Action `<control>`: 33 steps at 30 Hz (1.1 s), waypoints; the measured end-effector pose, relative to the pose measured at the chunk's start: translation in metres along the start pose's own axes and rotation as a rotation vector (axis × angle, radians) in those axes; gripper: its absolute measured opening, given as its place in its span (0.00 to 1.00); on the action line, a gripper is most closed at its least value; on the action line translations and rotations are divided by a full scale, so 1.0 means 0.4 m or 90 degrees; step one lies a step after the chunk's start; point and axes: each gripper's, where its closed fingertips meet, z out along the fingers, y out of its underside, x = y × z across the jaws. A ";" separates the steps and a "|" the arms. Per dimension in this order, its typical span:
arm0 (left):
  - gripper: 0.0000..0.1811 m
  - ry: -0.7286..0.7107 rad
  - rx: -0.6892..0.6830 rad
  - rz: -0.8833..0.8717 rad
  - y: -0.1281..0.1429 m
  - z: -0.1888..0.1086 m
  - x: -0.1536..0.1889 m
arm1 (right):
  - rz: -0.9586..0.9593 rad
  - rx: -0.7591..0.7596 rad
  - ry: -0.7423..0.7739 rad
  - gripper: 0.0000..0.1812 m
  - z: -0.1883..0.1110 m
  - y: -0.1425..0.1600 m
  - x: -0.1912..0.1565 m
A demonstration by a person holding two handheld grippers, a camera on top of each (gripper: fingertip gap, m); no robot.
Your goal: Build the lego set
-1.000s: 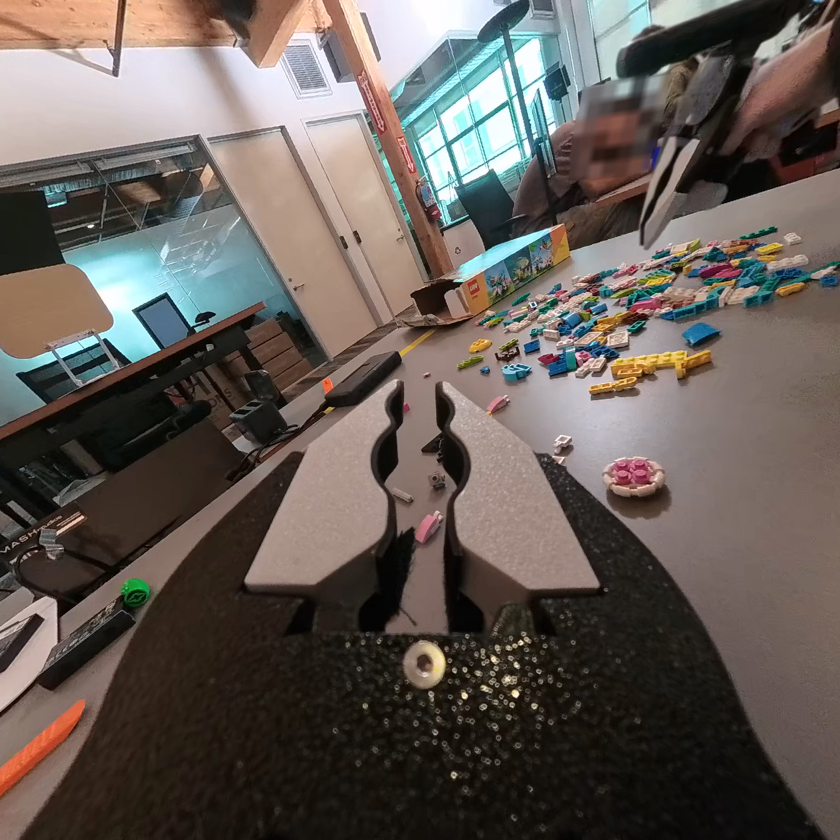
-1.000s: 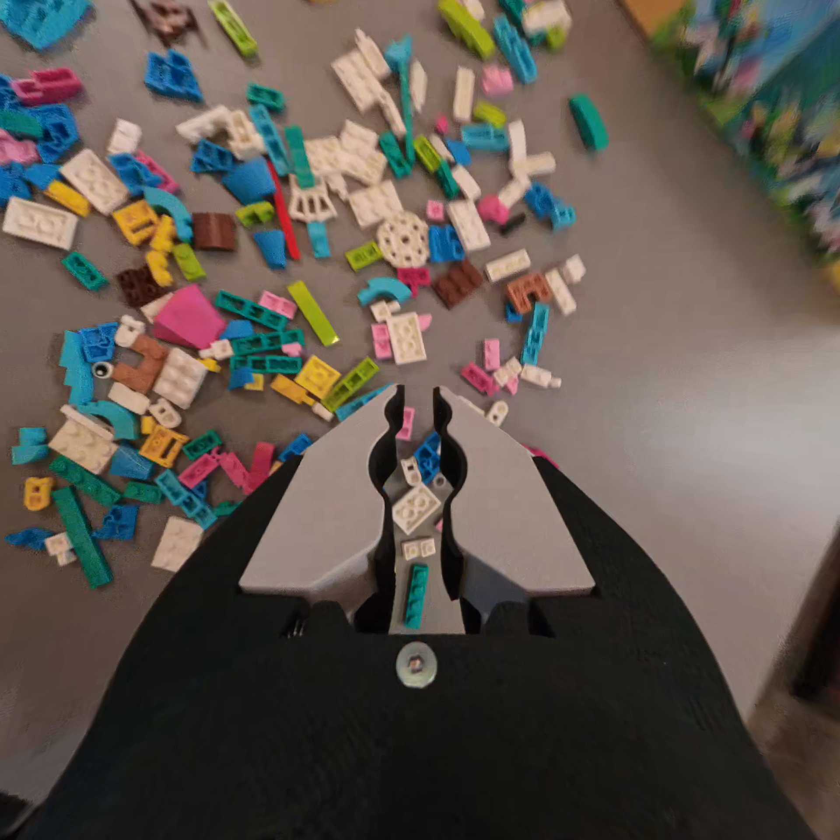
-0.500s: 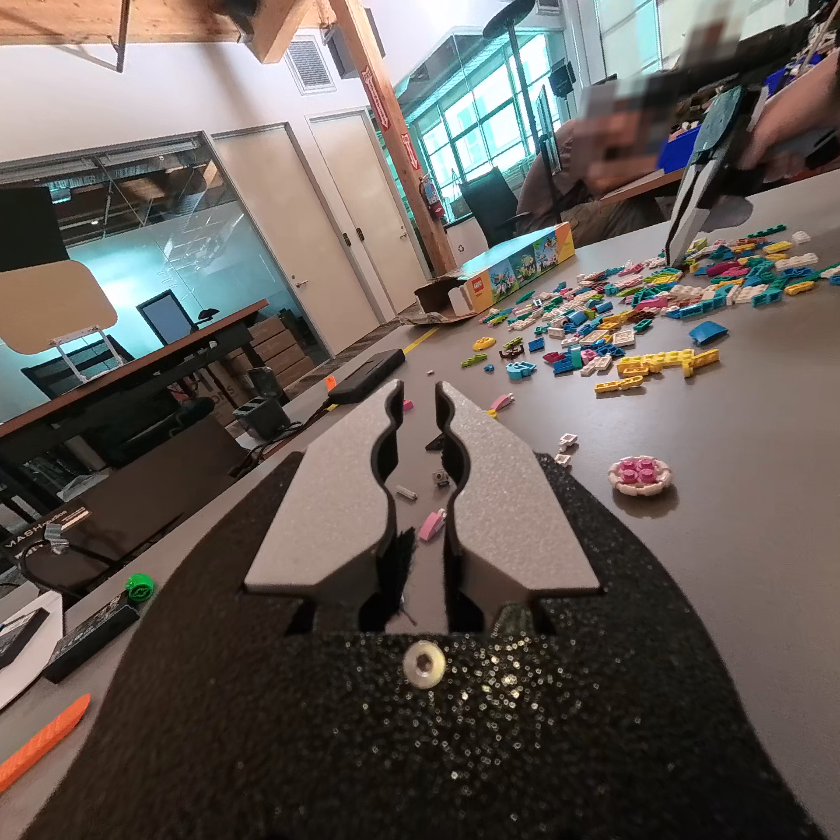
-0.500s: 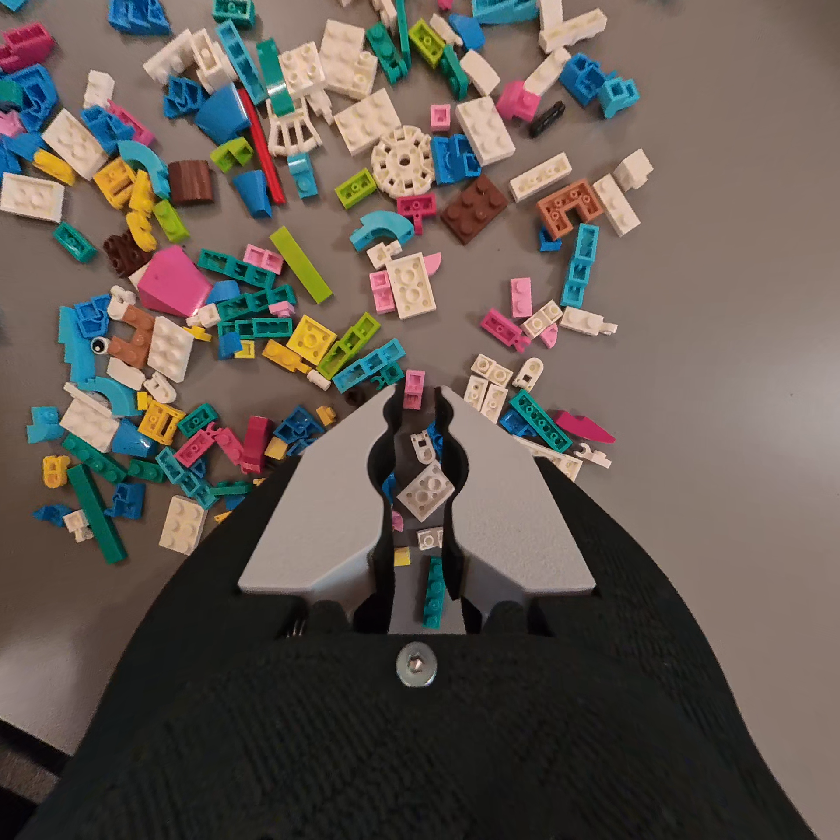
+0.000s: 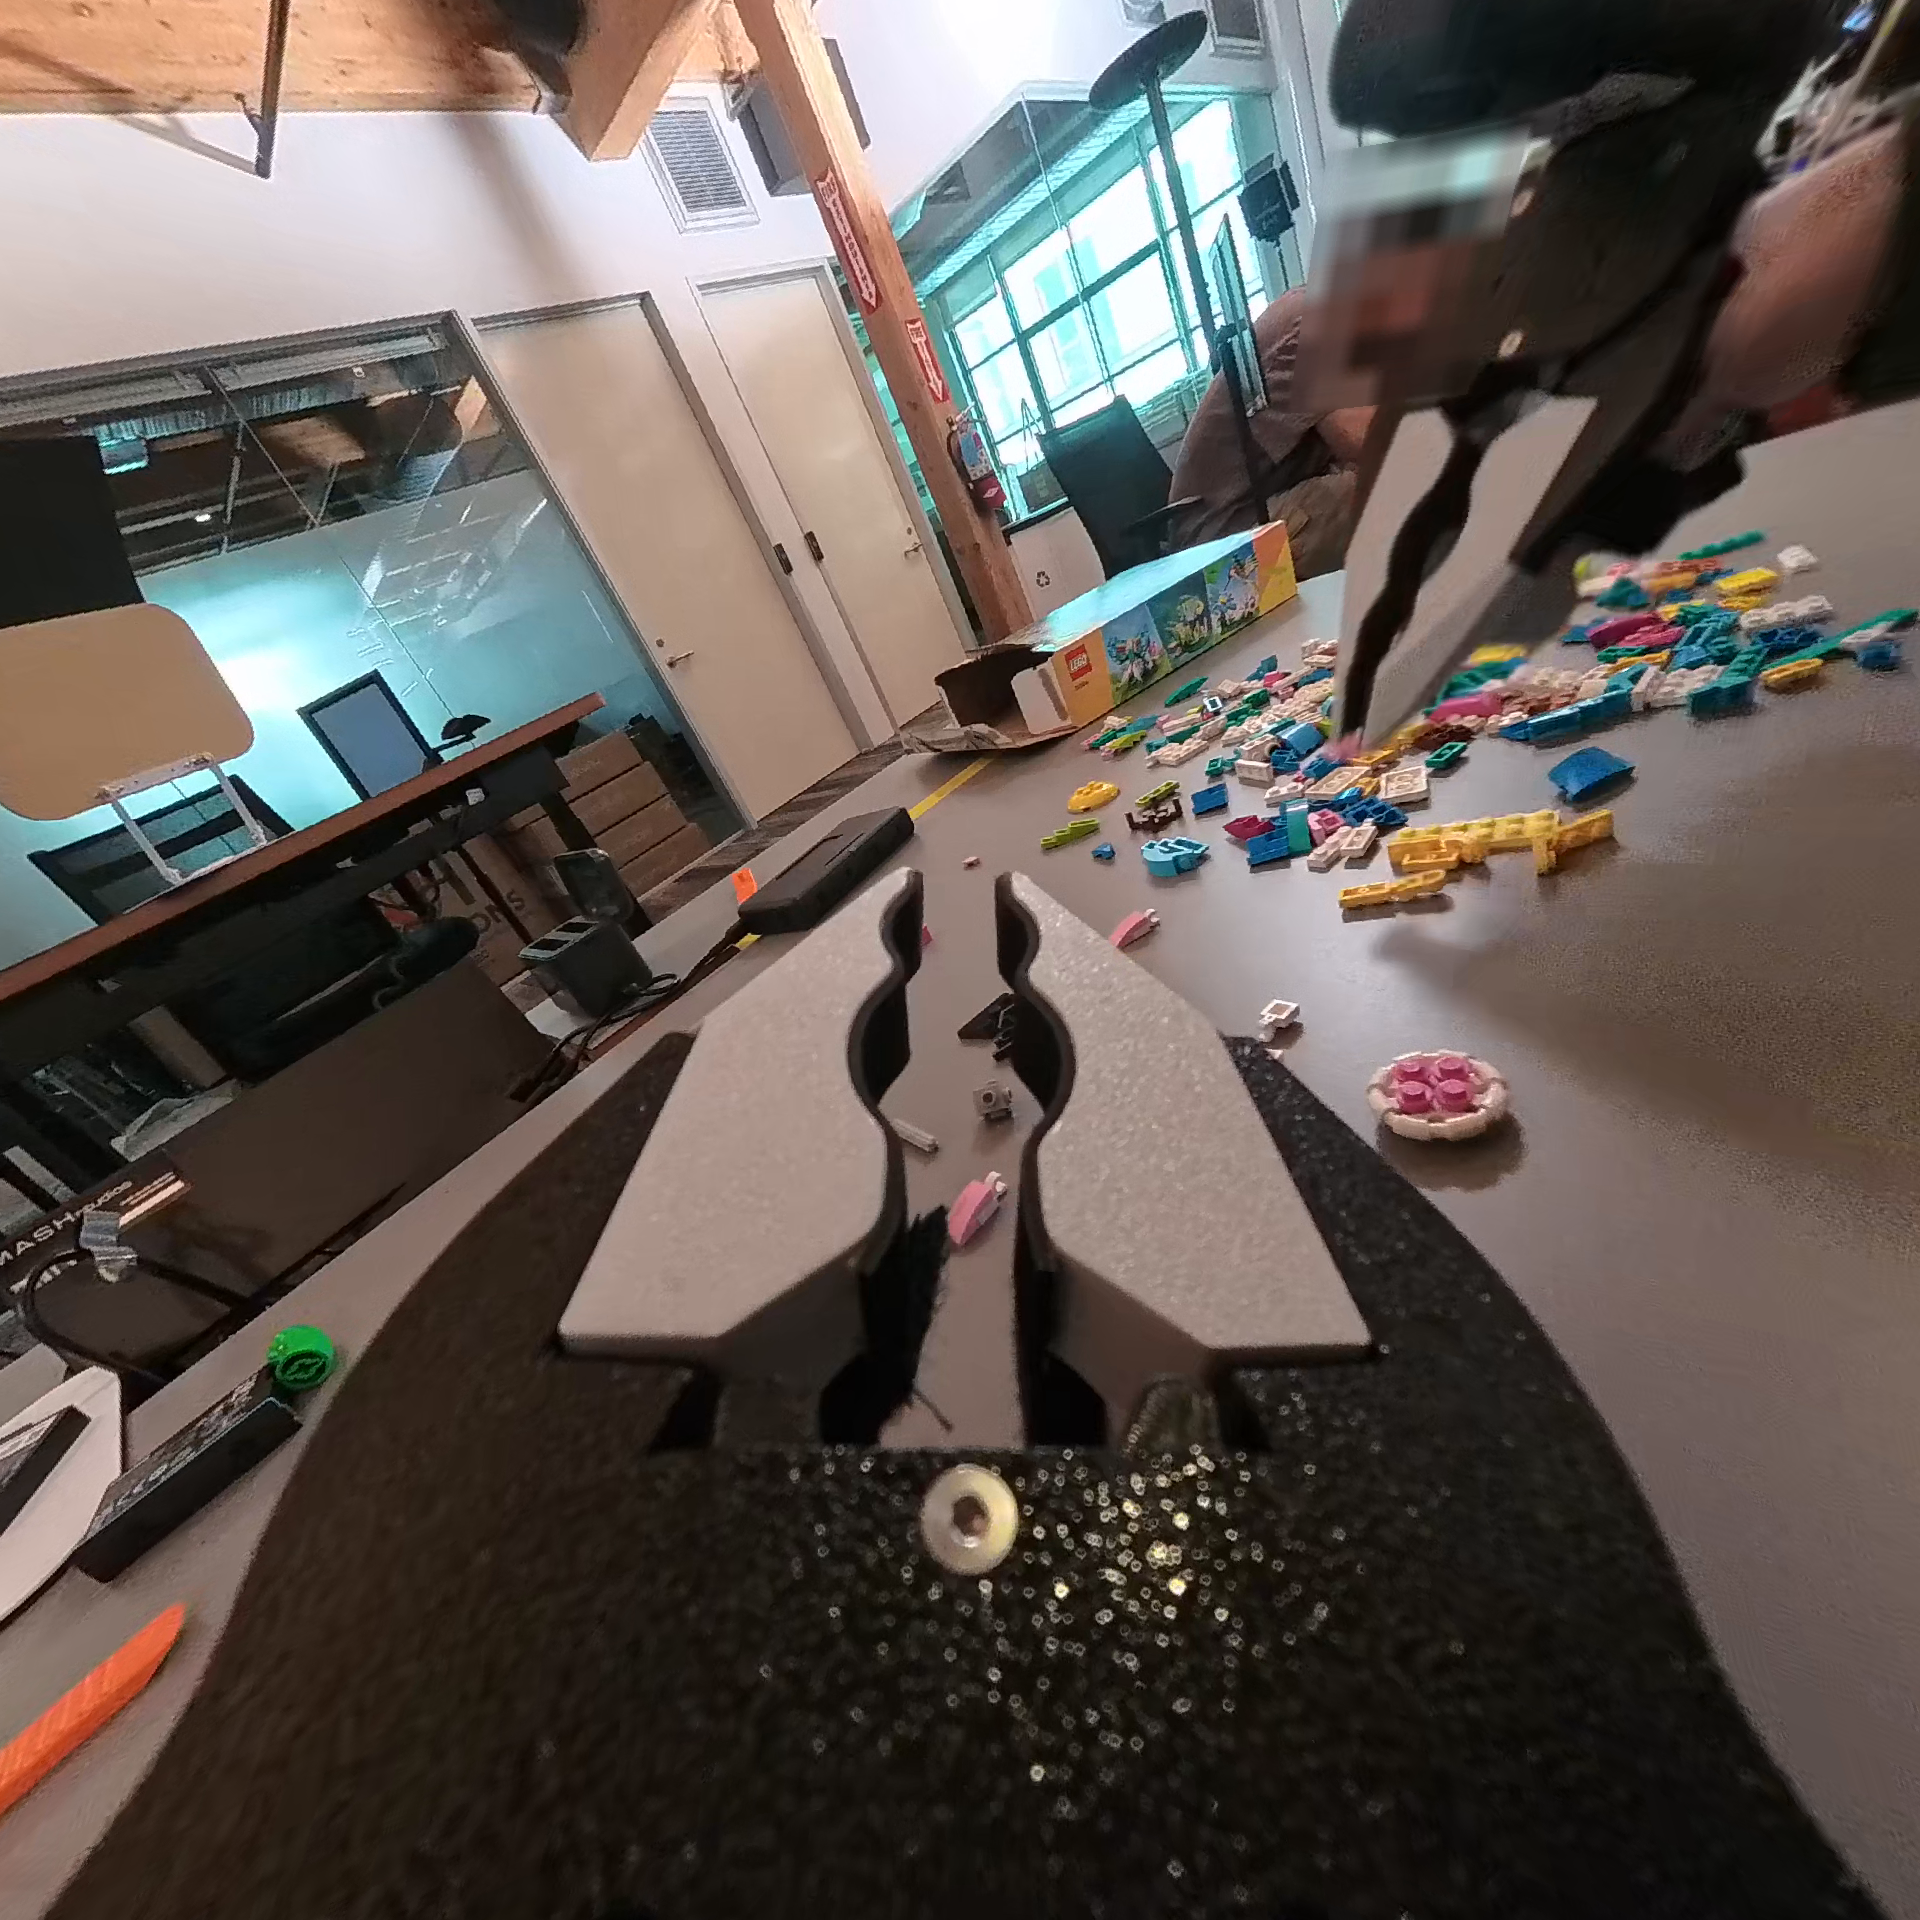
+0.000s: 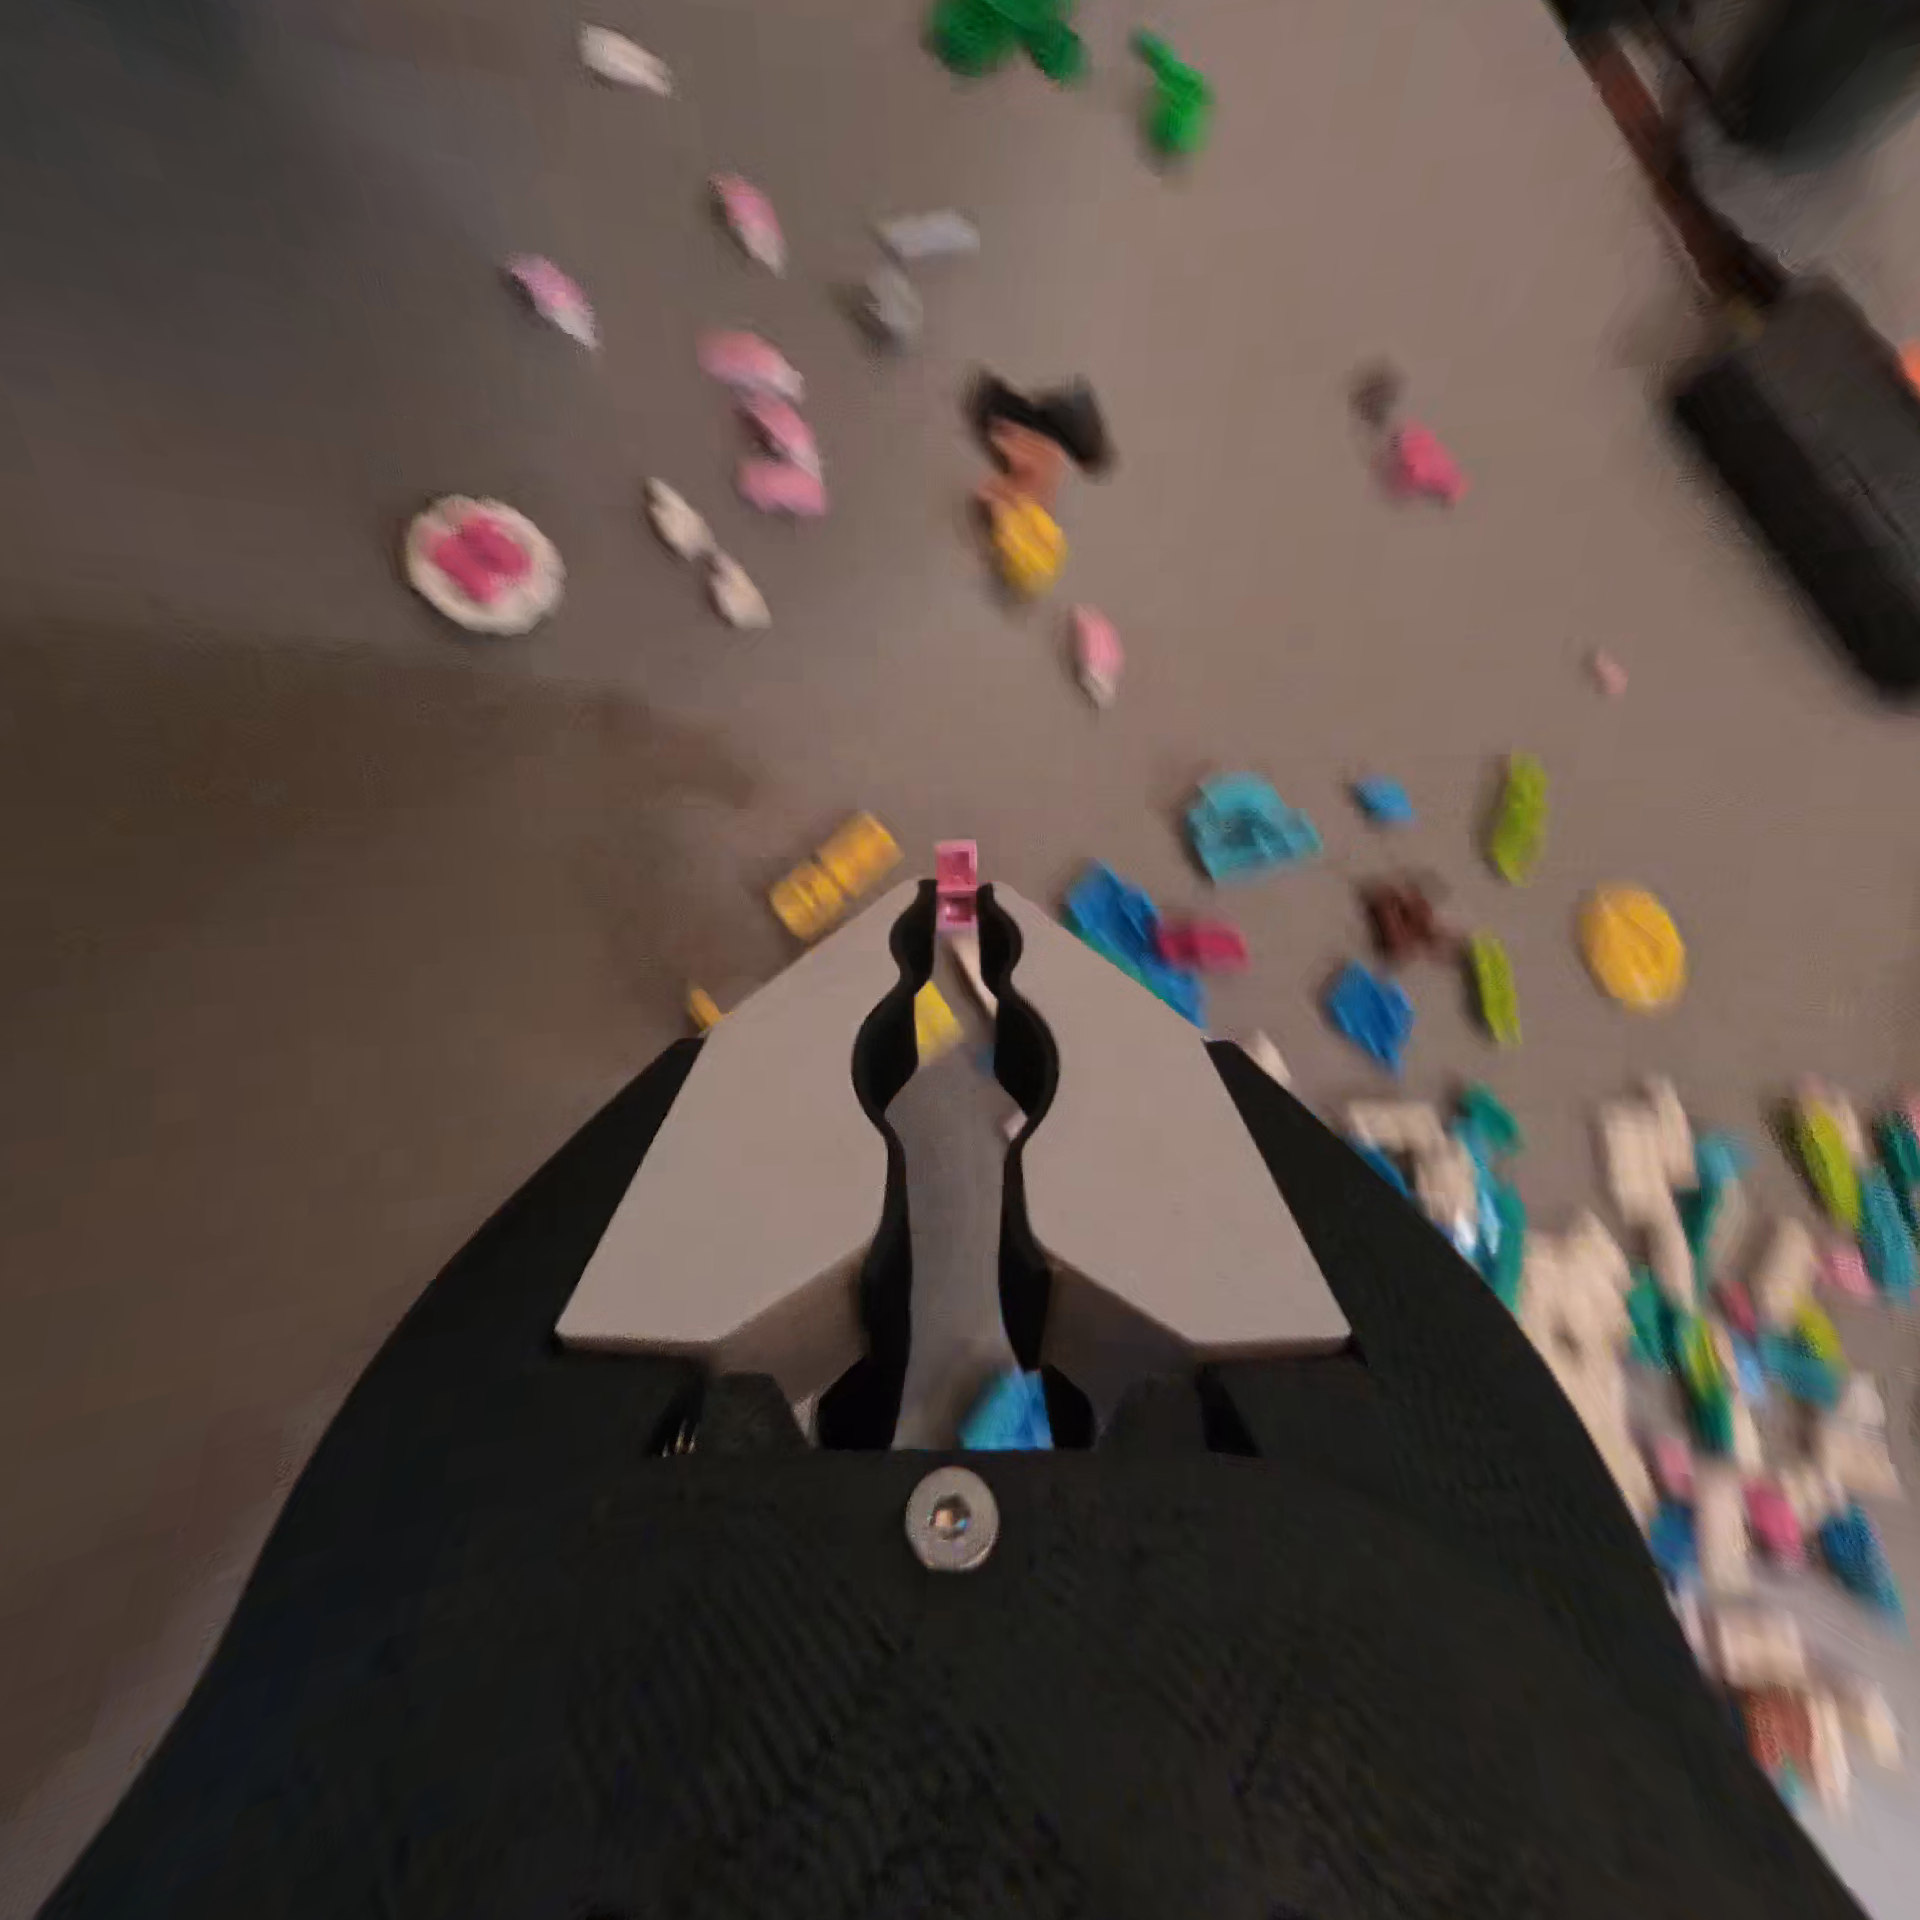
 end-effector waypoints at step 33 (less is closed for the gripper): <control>0.11 0.058 -0.024 -0.064 -0.005 0.002 0.023 | -0.222 0.115 -0.030 0.04 0.134 -0.163 -0.142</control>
